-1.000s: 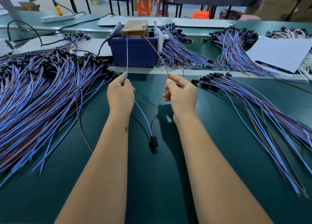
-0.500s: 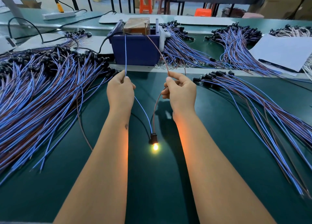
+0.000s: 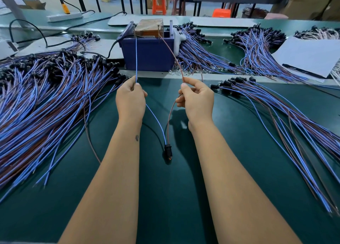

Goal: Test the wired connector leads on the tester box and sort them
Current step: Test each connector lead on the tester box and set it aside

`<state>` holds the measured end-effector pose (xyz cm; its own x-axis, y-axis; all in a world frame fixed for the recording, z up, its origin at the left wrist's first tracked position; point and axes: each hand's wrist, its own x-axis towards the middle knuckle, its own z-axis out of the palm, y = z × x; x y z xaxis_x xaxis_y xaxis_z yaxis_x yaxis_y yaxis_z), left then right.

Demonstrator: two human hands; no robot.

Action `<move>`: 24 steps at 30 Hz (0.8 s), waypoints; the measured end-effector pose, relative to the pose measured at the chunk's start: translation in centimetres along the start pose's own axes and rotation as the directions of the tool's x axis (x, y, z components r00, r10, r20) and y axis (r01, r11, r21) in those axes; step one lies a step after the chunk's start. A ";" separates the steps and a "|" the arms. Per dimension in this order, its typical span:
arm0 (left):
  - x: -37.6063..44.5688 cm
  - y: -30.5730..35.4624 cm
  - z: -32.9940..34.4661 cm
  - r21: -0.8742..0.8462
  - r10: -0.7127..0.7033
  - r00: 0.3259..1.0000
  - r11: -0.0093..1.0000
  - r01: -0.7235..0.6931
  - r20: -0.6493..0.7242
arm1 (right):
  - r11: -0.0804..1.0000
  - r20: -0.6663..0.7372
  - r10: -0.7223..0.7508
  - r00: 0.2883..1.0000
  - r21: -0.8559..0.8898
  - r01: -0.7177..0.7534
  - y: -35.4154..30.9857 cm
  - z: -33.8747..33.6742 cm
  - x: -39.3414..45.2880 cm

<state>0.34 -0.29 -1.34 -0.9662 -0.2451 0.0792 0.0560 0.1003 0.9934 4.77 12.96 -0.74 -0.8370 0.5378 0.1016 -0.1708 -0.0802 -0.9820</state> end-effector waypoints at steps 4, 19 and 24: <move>0.0 0.1 -0.1 -0.005 -0.005 1.000 1.000 0.005 0.001 | 1.000 0.004 0.002 1.000 -0.002 -0.002 -0.1 0.0 0.0; -0.4 0.3 -0.1 -0.006 -0.032 0.999 0.999 0.032 0.010 | 1.000 0.005 0.020 1.000 -0.021 -0.020 -0.1 0.1 0.2; -0.3 0.3 -0.2 -0.014 -0.040 0.999 0.999 0.040 0.014 | 0.999 0.005 0.016 1.000 -0.034 -0.016 -0.1 0.0 0.2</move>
<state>0.73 -0.31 -1.03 -0.9711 -0.2355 0.0383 0.0207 0.0768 0.9968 4.58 13.05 -0.66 -0.8422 0.5323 0.0862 -0.1395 -0.0606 -0.9884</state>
